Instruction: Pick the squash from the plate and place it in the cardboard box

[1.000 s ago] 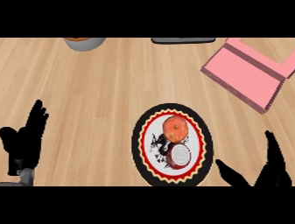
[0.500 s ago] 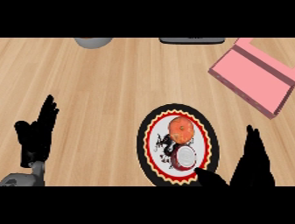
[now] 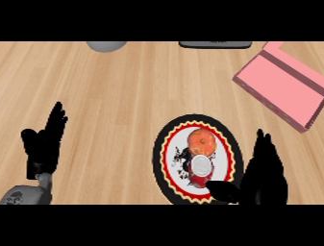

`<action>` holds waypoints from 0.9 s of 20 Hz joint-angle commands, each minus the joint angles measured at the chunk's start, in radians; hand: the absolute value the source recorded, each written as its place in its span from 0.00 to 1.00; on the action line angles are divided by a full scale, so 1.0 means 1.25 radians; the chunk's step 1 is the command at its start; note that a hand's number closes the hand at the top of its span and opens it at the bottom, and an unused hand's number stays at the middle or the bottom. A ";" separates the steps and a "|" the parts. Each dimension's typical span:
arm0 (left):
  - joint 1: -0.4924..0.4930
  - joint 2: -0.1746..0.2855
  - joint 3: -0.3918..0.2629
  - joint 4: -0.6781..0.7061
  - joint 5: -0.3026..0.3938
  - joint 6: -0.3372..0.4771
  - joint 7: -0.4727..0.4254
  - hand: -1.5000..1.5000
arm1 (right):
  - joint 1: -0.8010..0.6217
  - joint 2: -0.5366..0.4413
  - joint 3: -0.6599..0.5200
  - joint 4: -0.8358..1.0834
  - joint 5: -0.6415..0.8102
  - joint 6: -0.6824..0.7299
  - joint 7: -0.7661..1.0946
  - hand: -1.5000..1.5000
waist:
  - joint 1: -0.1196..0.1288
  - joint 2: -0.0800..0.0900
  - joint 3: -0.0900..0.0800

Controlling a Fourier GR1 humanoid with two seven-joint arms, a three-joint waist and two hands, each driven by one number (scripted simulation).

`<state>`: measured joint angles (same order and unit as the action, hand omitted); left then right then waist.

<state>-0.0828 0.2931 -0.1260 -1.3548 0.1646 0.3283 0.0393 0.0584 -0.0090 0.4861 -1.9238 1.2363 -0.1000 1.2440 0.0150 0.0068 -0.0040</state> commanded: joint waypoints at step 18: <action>-0.021 0.003 0.019 0.037 -0.004 -0.019 -0.020 0.50 | -0.230 0.007 -0.152 0.212 -0.123 0.068 0.195 0.00 | 0.006 -0.003 0.000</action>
<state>-0.1040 0.2846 -0.1105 -1.3205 0.1647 0.3103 0.0224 -0.1595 -0.0072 0.3175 -1.7039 1.0891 -0.0340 1.2466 0.0223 0.0026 -0.0041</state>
